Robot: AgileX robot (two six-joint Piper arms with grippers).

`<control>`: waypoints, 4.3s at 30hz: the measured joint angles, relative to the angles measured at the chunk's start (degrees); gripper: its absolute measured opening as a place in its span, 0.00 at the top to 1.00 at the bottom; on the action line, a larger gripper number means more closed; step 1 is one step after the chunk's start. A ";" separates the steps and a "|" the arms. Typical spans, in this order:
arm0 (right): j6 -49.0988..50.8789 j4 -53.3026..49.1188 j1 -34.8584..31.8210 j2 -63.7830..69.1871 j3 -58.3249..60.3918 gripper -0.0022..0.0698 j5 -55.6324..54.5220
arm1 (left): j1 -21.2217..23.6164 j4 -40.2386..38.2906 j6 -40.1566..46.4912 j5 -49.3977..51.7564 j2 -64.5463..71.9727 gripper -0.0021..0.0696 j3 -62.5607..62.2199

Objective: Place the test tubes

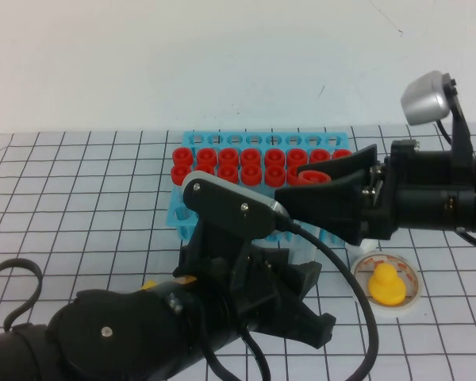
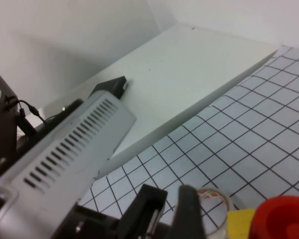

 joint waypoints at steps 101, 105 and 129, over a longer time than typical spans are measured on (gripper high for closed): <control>81.95 -63.88 1.90 1.03 -3.84 0.59 -53.05 | 0.00 -19.64 40.29 -12.69 -77.65 0.97 32.24; 112.96 -97.63 1.90 3.78 -3.84 0.59 -64.11 | 0.00 -19.64 40.29 -12.69 -77.65 0.97 32.24; 103.09 -112.84 2.03 27.24 -4.83 0.59 -95.41 | 0.00 -19.64 40.29 -12.51 -77.65 0.97 32.24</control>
